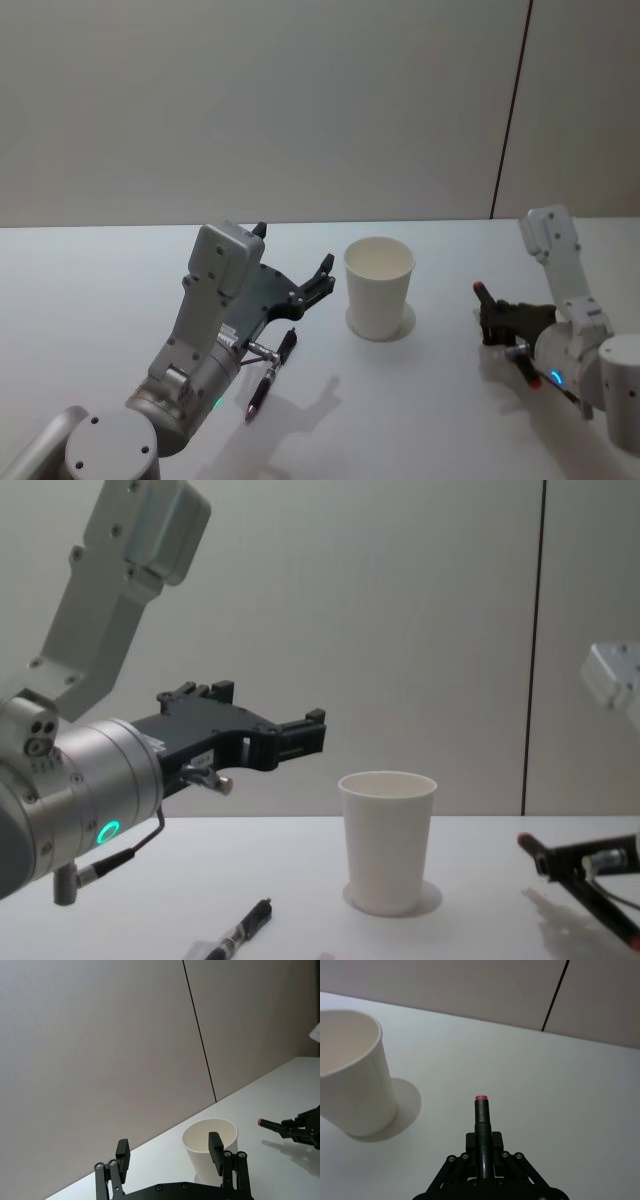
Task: Place the pen into the pen holder.
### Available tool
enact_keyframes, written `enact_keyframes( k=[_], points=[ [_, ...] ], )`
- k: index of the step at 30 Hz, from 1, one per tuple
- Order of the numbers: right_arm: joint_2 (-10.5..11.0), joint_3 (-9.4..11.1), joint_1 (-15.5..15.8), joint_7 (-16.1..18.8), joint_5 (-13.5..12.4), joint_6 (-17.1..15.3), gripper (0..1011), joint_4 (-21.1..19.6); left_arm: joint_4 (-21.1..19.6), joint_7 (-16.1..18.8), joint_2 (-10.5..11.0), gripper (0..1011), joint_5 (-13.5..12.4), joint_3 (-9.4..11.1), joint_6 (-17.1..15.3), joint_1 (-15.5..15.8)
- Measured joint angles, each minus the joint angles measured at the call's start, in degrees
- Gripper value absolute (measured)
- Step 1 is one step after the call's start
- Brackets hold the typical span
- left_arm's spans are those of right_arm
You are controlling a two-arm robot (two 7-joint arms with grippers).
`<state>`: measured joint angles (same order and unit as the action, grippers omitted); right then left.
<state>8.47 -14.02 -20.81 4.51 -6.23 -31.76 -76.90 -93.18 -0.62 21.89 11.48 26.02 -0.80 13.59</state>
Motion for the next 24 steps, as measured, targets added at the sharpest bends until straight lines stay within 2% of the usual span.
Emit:
enact_keyframes(
  k=[9,11,24],
  points=[
    [0.57,-0.2,1.2,0.18,2.42,7.04,171,-2.61,0.0,0.0,0.0,1000,0.0,0.0,0.0,0.0],
    [0.61,-0.21,1.28,0.24,2.59,7.58,170,-2.79,0.0,0.0,0.0,1000,0.0,0.0,0.0,0.0],
    [1.48,-0.39,2.53,1.66,5.44,18.76,171,-4.97,0.0,0.0,0.0,1000,0.0,0.0,0.0,0.0]
  ],
)
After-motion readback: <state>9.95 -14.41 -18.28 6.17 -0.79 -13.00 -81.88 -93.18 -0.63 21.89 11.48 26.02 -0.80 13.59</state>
